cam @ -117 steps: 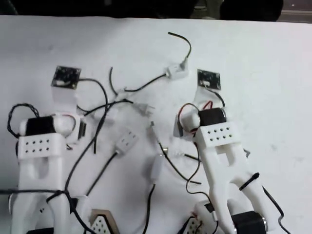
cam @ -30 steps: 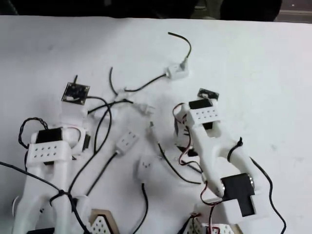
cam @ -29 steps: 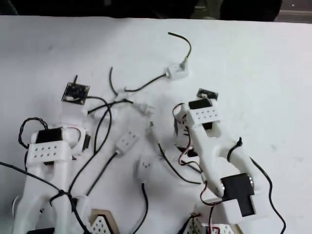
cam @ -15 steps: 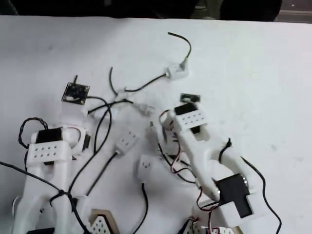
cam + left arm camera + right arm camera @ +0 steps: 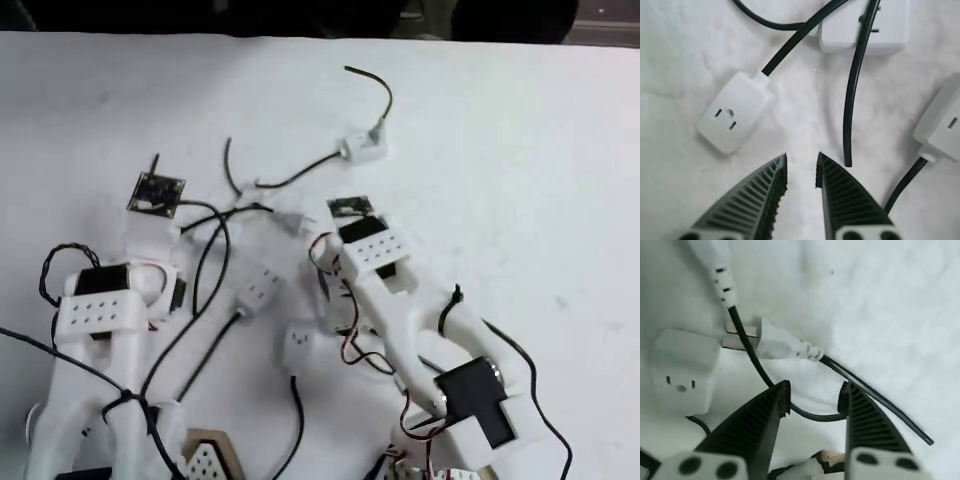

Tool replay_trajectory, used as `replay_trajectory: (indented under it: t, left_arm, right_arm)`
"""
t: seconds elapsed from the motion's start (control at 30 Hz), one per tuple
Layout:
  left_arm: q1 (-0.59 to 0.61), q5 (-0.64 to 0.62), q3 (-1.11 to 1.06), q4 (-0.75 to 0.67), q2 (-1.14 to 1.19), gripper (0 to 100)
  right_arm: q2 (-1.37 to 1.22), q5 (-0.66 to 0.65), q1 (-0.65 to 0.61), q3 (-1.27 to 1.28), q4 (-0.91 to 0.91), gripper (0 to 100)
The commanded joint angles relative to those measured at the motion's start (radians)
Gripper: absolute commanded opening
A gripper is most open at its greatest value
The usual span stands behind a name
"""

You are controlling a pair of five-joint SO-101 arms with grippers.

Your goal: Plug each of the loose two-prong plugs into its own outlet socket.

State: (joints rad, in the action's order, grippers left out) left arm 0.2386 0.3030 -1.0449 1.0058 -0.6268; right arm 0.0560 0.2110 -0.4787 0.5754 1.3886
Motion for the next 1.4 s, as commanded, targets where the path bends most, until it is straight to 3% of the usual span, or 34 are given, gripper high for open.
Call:
replay_trajectory:
  t: [0.0,0.23,0.43,0.63,0.8,1.07,1.23,1.37]
  left_arm:
    - [0.005,0.012,0.003,-0.014,-0.028,11]
    - [0.005,0.012,0.003,-0.015,-0.028,11]
    - [0.005,0.012,0.002,-0.015,-0.028,11]
    - [0.005,0.012,0.002,-0.015,-0.028,11]
    - [0.005,0.012,0.002,-0.015,-0.028,11]
    - [0.005,0.012,0.002,-0.015,-0.025,11]
    - [0.005,0.012,0.002,-0.015,-0.024,11]
    - [0.005,0.012,0.002,-0.015,-0.024,11]
  right_arm:
    - [0.051,-0.072,-0.015,-0.118,0.059,16.6]
    - [0.042,-0.247,-0.016,-0.292,0.097,16.6]
    - [0.042,-0.600,-0.016,-0.358,0.104,16.6]
    - [-0.016,-0.393,-0.087,-0.367,0.036,17.0]
    - [-0.176,-0.296,-0.136,-0.373,-0.064,17.0]
    - [-0.300,-0.273,-0.105,-0.373,-0.148,15.6]
    - [-0.312,-0.281,-0.059,-0.373,-0.183,0.9]
    - [-0.292,-0.353,-0.025,-0.374,-0.166,1.7]
